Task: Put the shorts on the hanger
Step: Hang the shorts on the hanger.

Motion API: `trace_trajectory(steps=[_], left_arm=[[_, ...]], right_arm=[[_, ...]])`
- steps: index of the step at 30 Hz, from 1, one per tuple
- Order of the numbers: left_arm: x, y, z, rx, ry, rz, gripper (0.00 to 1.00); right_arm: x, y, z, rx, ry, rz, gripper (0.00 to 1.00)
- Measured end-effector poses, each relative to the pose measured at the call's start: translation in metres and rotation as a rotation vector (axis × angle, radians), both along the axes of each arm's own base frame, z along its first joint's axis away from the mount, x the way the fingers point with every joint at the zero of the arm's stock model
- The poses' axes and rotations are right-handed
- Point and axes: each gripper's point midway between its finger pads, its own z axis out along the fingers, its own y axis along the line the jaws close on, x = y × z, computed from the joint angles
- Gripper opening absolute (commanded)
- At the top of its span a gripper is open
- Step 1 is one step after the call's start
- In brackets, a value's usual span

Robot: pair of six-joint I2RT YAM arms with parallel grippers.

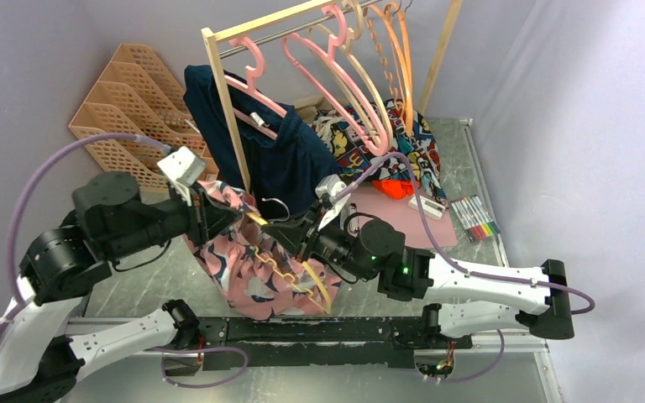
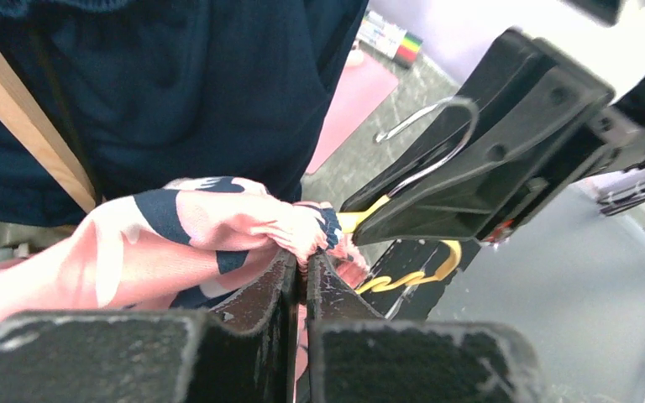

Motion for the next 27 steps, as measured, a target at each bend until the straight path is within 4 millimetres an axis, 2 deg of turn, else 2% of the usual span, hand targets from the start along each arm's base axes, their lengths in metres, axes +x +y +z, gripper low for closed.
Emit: trace_trajectory(steps=[3, 6, 14, 25, 26, 27], left_arm=[[-0.004, 0.003, 0.019, -0.049, -0.013, 0.005, 0.07], [-0.005, 0.000, 0.026, -0.070, 0.000, 0.004, 0.07], [0.002, -0.022, 0.010, -0.061, 0.128, -0.004, 0.07], [-0.011, -0.041, 0.011, -0.103, 0.207, -0.108, 0.07], [-0.014, -0.042, 0.013, -0.113, 0.207, -0.124, 0.15], [-0.017, -0.044, 0.015, -0.123, 0.208, -0.141, 0.29]], right_arm=[[-0.002, 0.001, -0.004, -0.043, -0.020, 0.017, 0.00], [-0.004, 0.003, -0.002, -0.065, -0.042, 0.029, 0.00], [-0.006, 0.006, 0.002, -0.073, -0.112, 0.050, 0.00], [-0.007, 0.013, 0.003, 0.021, -0.172, 0.058, 0.00], [-0.008, 0.012, 0.004, 0.032, -0.175, 0.059, 0.00], [-0.009, 0.012, 0.005, 0.046, -0.180, 0.063, 0.00]])
